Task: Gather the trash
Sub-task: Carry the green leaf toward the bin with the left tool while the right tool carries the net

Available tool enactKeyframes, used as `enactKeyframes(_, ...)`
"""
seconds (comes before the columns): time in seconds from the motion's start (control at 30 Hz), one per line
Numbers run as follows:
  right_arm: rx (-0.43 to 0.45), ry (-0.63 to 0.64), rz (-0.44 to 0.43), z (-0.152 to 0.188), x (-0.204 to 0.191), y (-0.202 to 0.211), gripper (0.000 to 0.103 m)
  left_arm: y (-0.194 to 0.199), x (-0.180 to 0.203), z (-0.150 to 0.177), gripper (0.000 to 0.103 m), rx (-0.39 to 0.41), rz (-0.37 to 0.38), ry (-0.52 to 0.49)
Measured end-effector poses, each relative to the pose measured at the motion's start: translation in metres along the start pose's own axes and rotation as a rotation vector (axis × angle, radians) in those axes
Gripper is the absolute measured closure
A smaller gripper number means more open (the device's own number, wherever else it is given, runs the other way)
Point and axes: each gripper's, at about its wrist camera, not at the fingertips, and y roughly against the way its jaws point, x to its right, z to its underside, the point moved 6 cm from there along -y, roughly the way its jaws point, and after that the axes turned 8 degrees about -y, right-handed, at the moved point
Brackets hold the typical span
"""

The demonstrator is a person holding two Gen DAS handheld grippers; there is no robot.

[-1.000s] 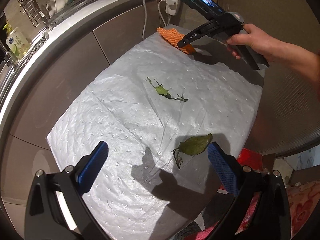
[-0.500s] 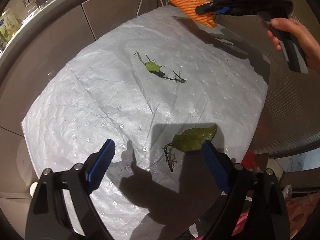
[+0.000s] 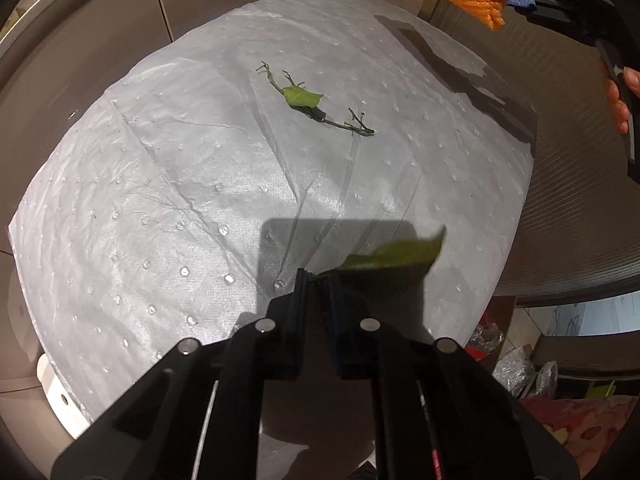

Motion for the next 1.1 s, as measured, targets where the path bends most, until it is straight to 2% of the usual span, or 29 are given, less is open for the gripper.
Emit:
enactKeyframes(0.17,0.008,0.002,-0.033,0.004,-0.017,0.010,0.081,0.027,-0.007,0.002,0.098,0.061,0.006,0.030)
enactKeyframes(0.43,0.002,0.038,-0.129,0.014,-0.080,0.016,0.081,0.084,-0.043,0.027,0.098,0.166,-0.024,0.151)
enactKeyframes(0.5,-0.004,0.048,-0.141,0.017,-0.094,0.014,0.081,0.095,-0.050,0.037,0.098,0.178,-0.025,0.177)
enactKeyframes(0.6,-0.008,0.041,-0.160,0.020,-0.108,0.011,0.081,0.095,-0.048,0.044,0.097,0.160,-0.004,0.151)
enactKeyframes(0.67,-0.006,0.034,-0.165,0.021,-0.113,0.012,0.081,0.087,-0.039,0.042,0.093,0.145,-0.004,0.093)
enactKeyframes(0.7,-0.006,0.030,-0.171,0.022,-0.114,0.013,0.081,0.080,-0.034,0.039,0.077,0.136,-0.003,0.064)
enactKeyframes(0.73,-0.005,0.028,-0.172,0.023,-0.115,0.015,0.081,0.071,-0.031,0.036,0.049,0.122,-0.009,0.043)
enactKeyframes(0.8,-0.001,0.028,-0.169,0.024,-0.116,0.019,0.081,0.054,-0.028,0.029,0.030,0.118,-0.033,0.018)
enactKeyframes(1.0,-0.005,0.019,-0.131,0.031,-0.103,0.034,0.081,0.005,-0.029,0.009,0.031,0.057,0.032,-0.046)
enactKeyframes(1.07,-0.003,0.003,-0.119,0.034,-0.094,0.038,0.080,-0.005,-0.028,0.002,0.041,0.040,0.057,-0.069)
enactKeyframes(1.1,-0.004,-0.004,-0.111,0.035,-0.090,0.040,0.080,-0.004,-0.026,-0.002,0.045,0.058,0.053,-0.085)
